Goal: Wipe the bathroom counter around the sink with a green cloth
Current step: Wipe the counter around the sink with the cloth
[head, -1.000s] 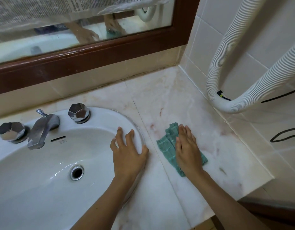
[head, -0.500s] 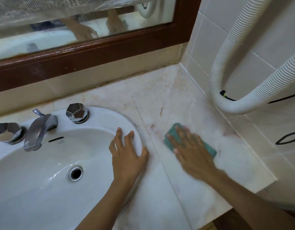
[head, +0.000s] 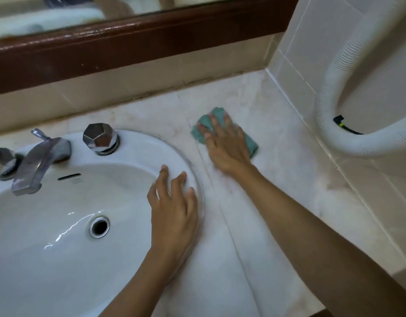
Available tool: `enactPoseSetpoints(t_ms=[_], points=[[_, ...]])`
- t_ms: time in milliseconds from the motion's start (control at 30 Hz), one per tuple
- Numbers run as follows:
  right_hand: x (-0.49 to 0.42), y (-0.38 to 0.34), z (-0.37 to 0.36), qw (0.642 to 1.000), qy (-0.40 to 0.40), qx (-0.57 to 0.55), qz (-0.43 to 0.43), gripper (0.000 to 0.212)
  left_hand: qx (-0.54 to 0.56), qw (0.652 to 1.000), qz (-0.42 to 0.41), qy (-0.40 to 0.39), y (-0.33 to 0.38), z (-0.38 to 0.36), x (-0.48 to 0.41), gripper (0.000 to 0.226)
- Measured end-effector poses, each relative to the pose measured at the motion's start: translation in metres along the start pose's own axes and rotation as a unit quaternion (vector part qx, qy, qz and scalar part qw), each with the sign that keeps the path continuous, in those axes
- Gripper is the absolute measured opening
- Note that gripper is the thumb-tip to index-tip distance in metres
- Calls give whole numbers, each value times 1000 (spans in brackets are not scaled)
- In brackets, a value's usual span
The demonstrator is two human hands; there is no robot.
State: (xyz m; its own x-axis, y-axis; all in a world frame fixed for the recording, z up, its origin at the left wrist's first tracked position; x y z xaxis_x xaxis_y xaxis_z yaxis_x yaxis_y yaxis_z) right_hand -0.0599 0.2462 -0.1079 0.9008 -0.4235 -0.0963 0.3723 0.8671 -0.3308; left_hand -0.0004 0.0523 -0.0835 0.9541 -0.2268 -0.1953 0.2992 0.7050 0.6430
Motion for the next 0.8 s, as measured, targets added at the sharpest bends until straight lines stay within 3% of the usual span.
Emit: enactPoseSetpoints(t_ms=[100,233,300,433,500,600,800], points=[[87,-23,2,995,-5,30,96,54,-3,1000,9,11,-3,2,-1,40],[169,30,30,989,-9,74,129,54,-37,999,-6,18,-5,0,-3,39],[149,69,41,991,-6,105,86,54,-45,999,-8,21,-3,-2,-4,40],[42,121,45,987,40,129,-85,53,-37,999,10,19,-2,-3,-4,40],[-4,111,33,984,41,117,-126,53,-41,999,6,15,-2,-3,-4,42],[-13,57,7,990,36,92,-99,53,-48,999,5,12,-2,-4,-5,41],[156,-14,11,997,50,62,24,56,-46,999,-7,15,0,-1,-4,39]])
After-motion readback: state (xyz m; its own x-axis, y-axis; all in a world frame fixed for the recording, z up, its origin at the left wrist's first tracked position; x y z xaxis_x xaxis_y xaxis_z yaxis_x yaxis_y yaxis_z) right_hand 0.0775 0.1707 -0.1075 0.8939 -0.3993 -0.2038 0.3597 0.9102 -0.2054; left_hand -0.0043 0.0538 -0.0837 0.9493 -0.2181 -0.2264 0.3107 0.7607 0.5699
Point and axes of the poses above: each hand's wrist, its own x-axis away from the middle knuckle, its own z-axis out of the back of the hand, y = z × x, the point moved 9 cm from there along -x, towards the middle knuckle, and after that the axes turned 15 degrees about y, right-handed, at the moved point
